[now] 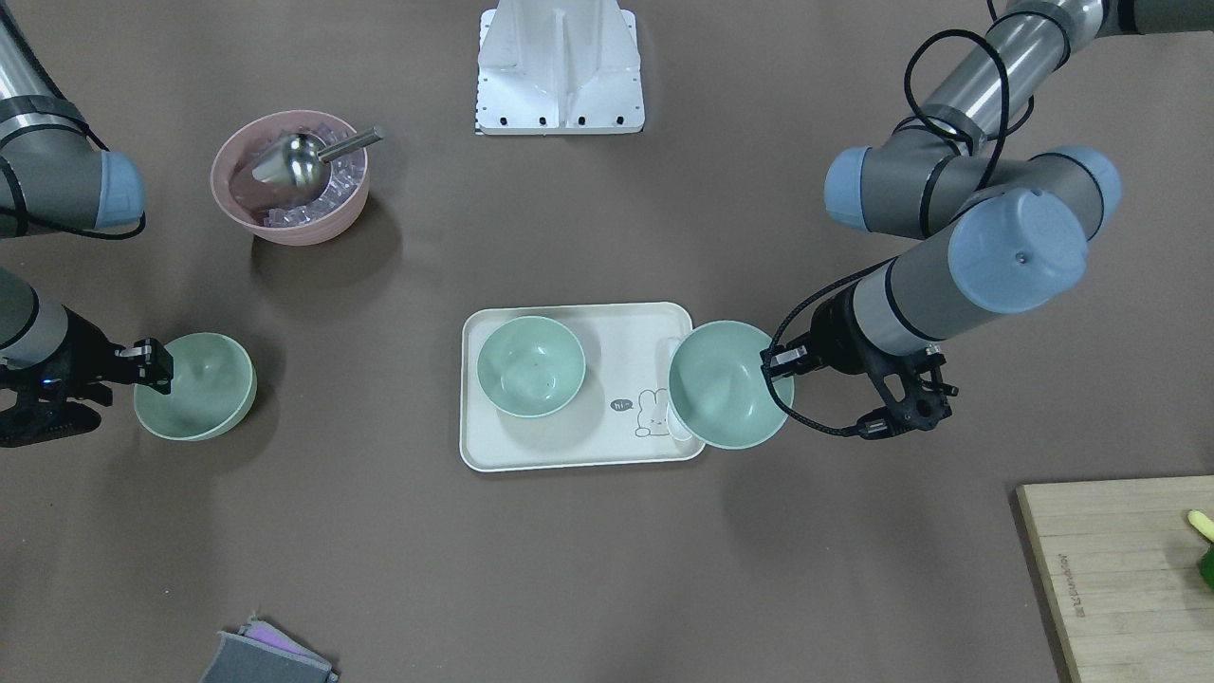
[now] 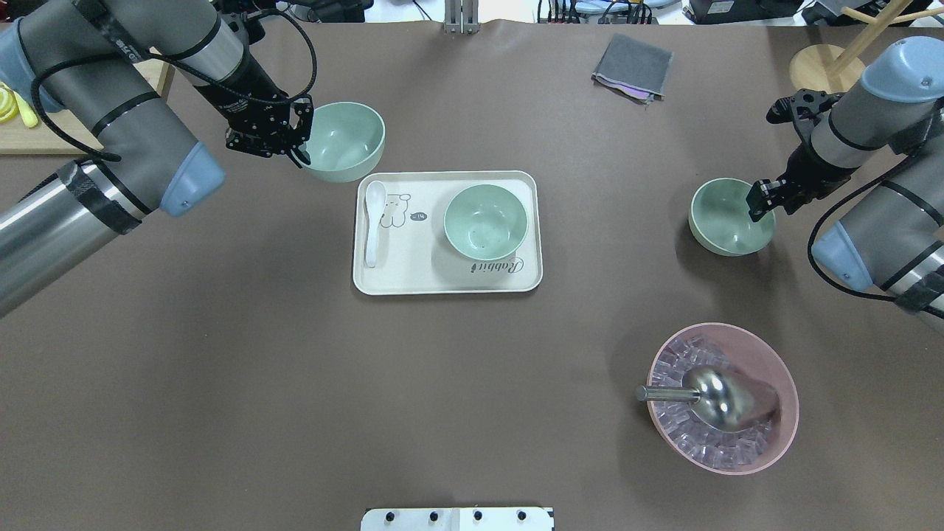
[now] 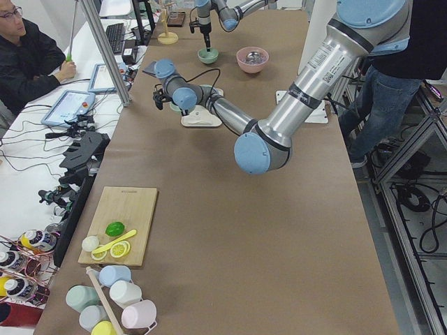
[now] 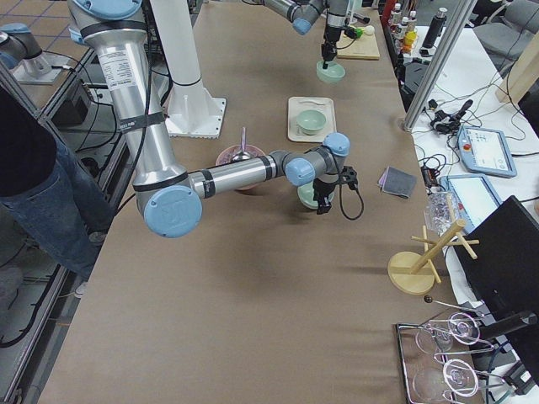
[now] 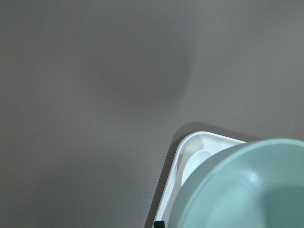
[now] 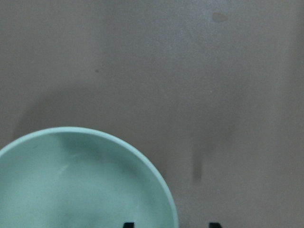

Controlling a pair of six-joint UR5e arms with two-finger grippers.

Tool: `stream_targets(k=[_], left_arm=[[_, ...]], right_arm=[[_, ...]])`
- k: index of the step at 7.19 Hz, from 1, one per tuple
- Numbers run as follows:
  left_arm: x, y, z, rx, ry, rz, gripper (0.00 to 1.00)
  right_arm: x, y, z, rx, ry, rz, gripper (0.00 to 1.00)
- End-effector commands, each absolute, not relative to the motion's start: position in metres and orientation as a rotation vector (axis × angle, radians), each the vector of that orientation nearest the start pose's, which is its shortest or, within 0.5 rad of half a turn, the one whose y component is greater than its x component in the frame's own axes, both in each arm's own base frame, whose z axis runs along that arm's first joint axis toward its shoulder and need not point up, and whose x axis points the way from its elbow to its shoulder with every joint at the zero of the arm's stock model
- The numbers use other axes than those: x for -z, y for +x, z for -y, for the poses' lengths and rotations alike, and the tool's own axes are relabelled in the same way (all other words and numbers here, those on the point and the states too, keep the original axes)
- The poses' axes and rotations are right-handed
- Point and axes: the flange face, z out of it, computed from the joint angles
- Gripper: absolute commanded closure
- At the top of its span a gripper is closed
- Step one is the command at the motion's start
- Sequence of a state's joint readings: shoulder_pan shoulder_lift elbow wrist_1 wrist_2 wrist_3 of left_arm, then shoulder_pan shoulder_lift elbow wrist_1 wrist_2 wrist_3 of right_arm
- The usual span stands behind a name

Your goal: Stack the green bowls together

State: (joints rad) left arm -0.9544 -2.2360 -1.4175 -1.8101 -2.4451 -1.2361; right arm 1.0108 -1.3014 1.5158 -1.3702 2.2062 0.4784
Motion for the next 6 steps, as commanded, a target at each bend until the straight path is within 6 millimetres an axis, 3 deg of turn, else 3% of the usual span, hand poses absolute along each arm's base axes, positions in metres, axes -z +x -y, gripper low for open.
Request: stream_targets(k=[1,2,4,6], left_arm=[[-0.283,0.37,0.621,0.227,-0.241,-1.059,1.0],[-0.283,0.37,0.621,0.226,-0.24,-1.06,1.0],[-0.278,0.372,0.621,0.222,-0.237,-1.064,1.0],[-0.269,0.386,0.612,0.187,-0.225,-1.087,1.0]], right_arm=[[-0.521,-0.273,0.564,0.217,0.038,0.746,0.82],[-0.514,-0.273,0.565,0.219,0.046,0.753,1.0],[-0.486,-0.259,0.581,0.093,0.012,0.821,1.0],[-0.475,-0.232,0.592,0.061,-0.013,0.901,1.0]])
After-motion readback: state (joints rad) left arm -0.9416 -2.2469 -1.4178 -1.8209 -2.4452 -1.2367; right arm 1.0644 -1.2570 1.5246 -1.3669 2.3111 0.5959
